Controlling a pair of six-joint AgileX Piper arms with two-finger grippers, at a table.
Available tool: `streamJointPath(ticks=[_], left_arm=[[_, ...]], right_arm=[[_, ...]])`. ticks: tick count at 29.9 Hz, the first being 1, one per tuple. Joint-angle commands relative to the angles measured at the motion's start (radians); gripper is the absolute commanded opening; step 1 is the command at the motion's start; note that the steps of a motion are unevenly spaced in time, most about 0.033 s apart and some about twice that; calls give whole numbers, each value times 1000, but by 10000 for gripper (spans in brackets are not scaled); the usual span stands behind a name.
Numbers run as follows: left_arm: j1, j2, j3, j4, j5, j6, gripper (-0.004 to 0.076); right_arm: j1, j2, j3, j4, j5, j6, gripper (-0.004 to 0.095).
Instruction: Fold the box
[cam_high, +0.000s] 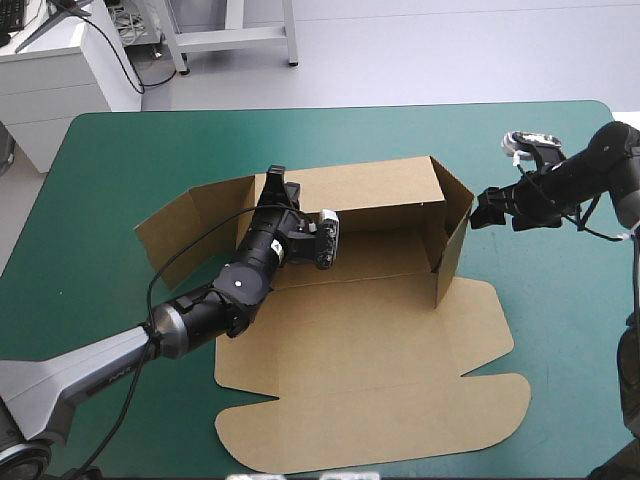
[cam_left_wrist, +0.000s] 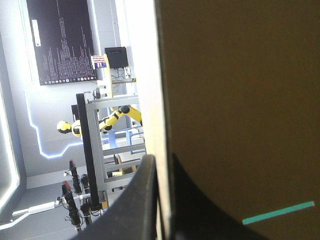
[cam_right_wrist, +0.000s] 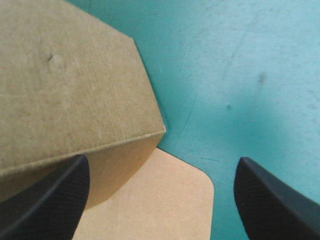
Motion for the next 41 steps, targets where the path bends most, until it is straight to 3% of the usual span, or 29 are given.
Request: streamJointPath(ticks=[1,6,13,17,25,32,37,41], left_arm=[[-2,-22,-11,-26,-12,4,-8],[-2,-22,-11,-26,-12,4,-8],[-2,-22,-11,-26,-12,4,-8],[-2,-22,-11,-26,-12,4,-8],[-2,-22,-11,-26,-12,4,-8],[-2,-22,-11,-26,-12,4,-8],[-2,-22,-11,-26,-12,4,-8],[-2,-22,-11,-26,-12,4,-8]], right_arm=[[-7,-59,32,138,2,-119,725],[2,-57,95,266,-46,-277,725],[93,-57,131,283,-57,-388,725],[179,-67,132,241,-193,-371,725],[341,-102,179,34,-447,-206,725],[414,-211,386,14,-755,-135,722],[443,-279,542,24,-974,-120,633],[443,-285,594,25,-1051,-120,503]])
